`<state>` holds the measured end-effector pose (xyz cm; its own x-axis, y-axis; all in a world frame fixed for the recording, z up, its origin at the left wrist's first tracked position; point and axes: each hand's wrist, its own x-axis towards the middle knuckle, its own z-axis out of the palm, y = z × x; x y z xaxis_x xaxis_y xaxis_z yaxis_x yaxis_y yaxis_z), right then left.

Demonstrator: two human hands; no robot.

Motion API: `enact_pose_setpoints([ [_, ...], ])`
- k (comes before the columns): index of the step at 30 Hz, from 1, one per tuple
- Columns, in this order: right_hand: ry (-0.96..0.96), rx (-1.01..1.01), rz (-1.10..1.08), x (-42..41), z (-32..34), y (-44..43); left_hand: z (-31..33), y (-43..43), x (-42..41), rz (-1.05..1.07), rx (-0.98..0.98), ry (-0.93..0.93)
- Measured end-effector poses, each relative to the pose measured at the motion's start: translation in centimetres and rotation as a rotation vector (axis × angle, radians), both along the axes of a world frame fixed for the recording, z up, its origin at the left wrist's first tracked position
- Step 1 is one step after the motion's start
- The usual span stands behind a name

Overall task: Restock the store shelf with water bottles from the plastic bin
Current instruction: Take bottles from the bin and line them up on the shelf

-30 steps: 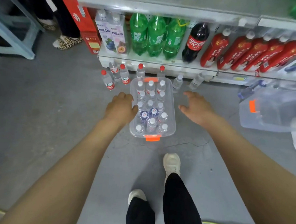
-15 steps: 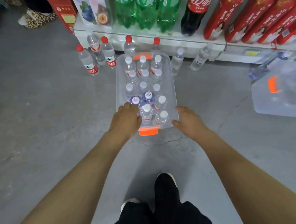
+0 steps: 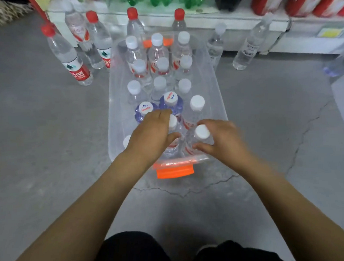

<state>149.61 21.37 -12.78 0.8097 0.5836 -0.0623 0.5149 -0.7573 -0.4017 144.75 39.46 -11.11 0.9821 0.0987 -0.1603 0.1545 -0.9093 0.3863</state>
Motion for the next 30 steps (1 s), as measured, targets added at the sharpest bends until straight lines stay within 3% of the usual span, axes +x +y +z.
enact_pose_setpoints([
  [9,-0.004,-0.060,-0.045,0.1,0.4,0.4,0.3,-0.1,1.1,0.106,-0.132,0.034],
  [16,-0.036,0.212,-0.124,-0.6,-0.7,-0.1,-0.4,0.1,0.4,0.126,-0.211,-0.033],
  [22,0.125,0.357,-0.218,-0.5,0.2,-0.5,0.3,0.0,0.1,0.116,-0.246,-0.015],
  [30,0.168,0.401,-0.318,-0.1,7.9,-1.8,7.2,-0.4,-1.2,0.083,-0.342,-0.082],
])
